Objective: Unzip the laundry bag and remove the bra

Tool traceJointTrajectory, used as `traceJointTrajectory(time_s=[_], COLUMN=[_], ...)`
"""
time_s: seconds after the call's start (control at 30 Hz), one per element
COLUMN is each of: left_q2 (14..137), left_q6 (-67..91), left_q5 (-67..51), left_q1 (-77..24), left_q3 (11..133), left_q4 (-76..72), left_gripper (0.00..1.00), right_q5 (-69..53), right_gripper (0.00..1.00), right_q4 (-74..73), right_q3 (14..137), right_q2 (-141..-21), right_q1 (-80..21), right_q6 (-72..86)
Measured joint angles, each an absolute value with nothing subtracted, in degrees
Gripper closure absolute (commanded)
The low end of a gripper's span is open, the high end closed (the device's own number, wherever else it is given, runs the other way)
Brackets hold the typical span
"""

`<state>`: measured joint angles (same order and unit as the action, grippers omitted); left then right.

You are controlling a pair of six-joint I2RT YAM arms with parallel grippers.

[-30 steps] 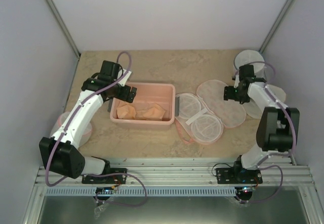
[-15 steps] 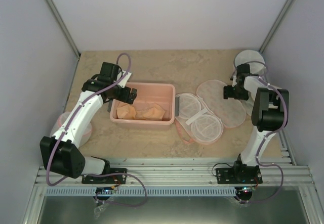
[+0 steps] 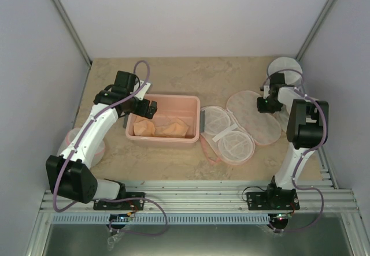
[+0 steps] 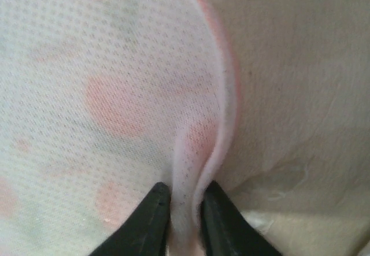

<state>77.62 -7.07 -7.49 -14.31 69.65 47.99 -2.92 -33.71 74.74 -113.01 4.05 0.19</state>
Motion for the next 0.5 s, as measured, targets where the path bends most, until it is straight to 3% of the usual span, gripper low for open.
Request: traceJointTrajectory(time_s=[0.23,0.5], left_q2=[77.62,77.62], left_q6=[-7.07,-7.07], left_q5=[-7.62,-7.60], left_q1=[-14.31,-14.31], left_q3=[69.65,69.63], left_q4=[47.97,47.97], left_gripper=[0.01,0.01], right_q5=[-2.98,8.51], right_gripper=[1.00,1.00], right_q4=[-35.07,-42.70], right_q3=[74.78,79.37], right_q2=[-112.05,-105.75], right_q1=[3.84,-0.03], right_q6=[-0.62,3.03])
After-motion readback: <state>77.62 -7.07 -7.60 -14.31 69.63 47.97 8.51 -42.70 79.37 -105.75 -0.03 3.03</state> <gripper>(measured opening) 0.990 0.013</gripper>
